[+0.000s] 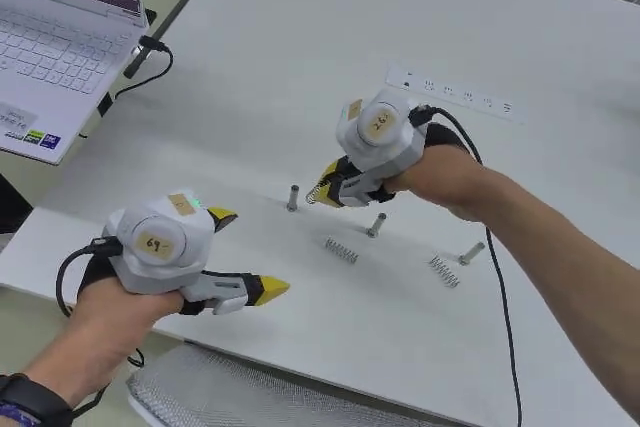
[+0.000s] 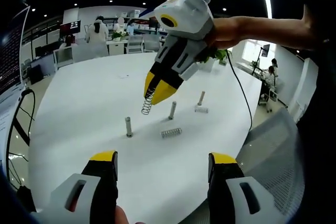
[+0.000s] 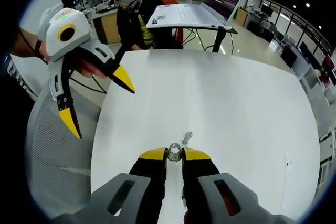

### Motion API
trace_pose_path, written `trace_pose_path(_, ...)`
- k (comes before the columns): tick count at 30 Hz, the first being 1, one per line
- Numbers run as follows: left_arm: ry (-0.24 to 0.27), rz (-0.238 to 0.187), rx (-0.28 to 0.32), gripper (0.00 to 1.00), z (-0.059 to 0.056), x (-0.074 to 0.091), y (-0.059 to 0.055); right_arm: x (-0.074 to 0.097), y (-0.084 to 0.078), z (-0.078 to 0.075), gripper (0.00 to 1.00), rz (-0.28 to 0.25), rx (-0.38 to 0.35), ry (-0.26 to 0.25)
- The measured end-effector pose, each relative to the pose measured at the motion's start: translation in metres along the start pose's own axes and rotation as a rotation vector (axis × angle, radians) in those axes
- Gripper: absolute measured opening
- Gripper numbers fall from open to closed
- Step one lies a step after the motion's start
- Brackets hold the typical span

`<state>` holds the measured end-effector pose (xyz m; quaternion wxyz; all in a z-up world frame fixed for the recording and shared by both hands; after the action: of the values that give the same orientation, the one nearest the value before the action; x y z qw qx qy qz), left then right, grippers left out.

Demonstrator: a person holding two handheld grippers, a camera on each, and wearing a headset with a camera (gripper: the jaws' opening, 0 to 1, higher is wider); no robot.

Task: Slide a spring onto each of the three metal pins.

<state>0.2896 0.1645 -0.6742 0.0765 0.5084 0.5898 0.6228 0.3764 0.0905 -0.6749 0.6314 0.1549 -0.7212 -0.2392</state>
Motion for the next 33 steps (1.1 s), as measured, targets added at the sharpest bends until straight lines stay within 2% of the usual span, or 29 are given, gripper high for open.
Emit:
trace_pose_path(12,0.000,0.001,0.022,0.66,-0.002,0.000,-0.002,-0.014,0.003,-0.017,0.09,0.008,0.003,0.003)
trace_pose_path(33,0.007,0.000,0.054,0.66,0.003,-0.005,-0.001,-0.034,0.004,-0.023,0.09,0.039,0.064,0.036)
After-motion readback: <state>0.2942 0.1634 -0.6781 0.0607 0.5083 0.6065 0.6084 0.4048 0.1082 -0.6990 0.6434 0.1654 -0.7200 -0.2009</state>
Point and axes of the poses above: the centre of the closed fingertips' face, and the gripper's own axes: x roughly backward along the fingers, z roughly to its left, y roughly out of its top, the point moved 2 cm from there along x, roughly backward along the fingers, and after that the axes turned 6 degrees about x, right-handed, at the moved point
